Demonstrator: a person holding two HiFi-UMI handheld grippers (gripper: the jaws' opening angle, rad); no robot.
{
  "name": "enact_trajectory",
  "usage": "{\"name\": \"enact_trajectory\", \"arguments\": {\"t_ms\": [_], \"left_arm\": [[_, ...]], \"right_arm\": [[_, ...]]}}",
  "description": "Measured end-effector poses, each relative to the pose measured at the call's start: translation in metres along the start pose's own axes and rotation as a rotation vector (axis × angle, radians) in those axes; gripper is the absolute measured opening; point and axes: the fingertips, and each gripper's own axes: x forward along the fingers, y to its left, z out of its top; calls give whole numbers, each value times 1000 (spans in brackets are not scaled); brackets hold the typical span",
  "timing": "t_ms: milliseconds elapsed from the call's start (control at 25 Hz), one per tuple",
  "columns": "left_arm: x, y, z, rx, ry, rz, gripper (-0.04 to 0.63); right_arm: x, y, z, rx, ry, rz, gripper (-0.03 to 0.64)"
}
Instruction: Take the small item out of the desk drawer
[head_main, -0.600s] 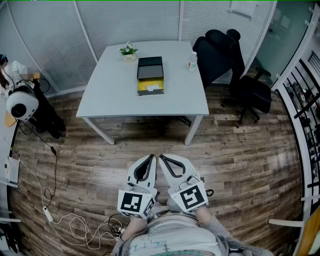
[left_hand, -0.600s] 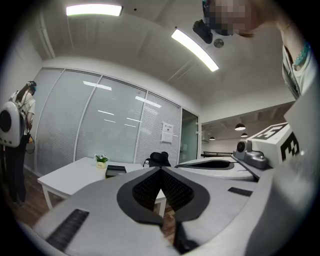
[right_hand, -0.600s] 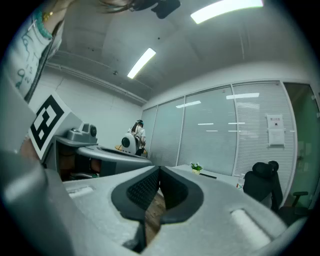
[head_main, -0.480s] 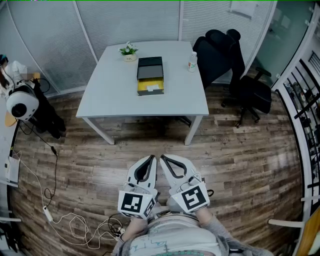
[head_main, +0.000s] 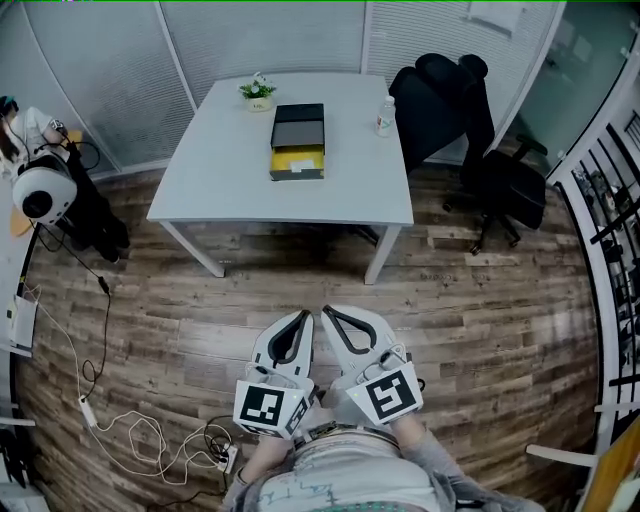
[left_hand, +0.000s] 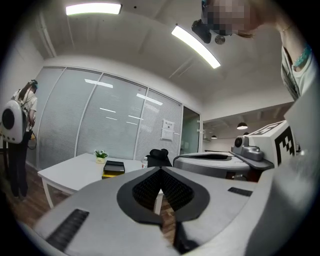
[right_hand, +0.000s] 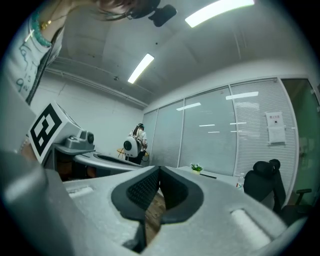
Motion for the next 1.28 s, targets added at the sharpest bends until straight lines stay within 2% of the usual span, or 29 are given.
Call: {"name": "enact_trajectory", "arguments": {"t_ms": [200, 440, 960, 1280], "left_arm": [[8, 3, -8, -1, 14, -3, -3], [29, 27, -12, -24, 22, -15, -3], [145, 139, 23, -10, 28, -117, -3], [182, 193, 31, -21, 45, -157, -3]], "right_arm": [[3, -6, -7, 22, 10, 0, 3], [26, -21, -9, 14, 12, -31, 3], [166, -102, 3, -44, 6, -111, 3], [232, -124, 2, -44, 26, -136, 3]]}}
